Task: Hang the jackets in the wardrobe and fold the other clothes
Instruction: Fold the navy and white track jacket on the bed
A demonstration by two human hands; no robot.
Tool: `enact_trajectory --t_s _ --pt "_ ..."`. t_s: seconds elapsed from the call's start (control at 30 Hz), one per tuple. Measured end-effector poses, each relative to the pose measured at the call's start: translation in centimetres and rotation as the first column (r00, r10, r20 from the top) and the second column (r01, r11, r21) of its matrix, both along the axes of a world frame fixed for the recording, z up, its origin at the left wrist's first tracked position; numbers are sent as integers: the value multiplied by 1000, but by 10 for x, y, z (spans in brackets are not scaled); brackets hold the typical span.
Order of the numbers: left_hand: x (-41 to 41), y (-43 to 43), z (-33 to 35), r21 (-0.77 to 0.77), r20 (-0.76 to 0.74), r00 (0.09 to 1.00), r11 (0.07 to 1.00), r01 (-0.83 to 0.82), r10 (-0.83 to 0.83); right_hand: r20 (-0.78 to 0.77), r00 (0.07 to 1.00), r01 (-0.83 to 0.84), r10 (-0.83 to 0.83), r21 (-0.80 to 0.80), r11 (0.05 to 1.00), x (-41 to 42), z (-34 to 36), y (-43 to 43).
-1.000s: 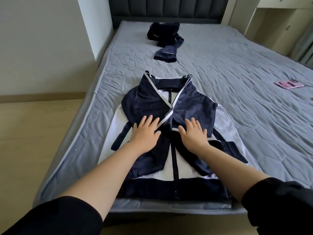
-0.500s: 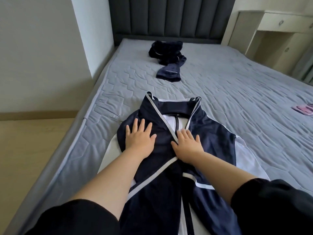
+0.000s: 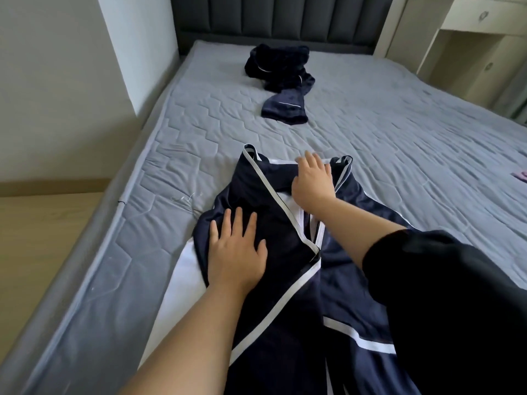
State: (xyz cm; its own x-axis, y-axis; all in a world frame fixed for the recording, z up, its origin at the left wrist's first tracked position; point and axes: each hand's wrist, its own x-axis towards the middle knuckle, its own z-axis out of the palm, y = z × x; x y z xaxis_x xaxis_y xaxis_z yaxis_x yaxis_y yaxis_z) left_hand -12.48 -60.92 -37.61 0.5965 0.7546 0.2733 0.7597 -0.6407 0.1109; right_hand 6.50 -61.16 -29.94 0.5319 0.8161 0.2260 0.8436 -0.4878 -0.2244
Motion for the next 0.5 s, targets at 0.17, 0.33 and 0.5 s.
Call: enact_trajectory --t_s 0.17,0.33,0.5 --pt "2 0 -1 -20 3 1000 1000 7 -7 -180 980 60 -86 -143 988 20 13 34" --pt "1 1 -2 -6 0 1000 1000 3 -3 -108 987 48 -120 -514 857 30 19 39" --pt "0 -1 2 -24 37 999 1000 11 -10 107 991 114 -80 -363 925 29 34 33"
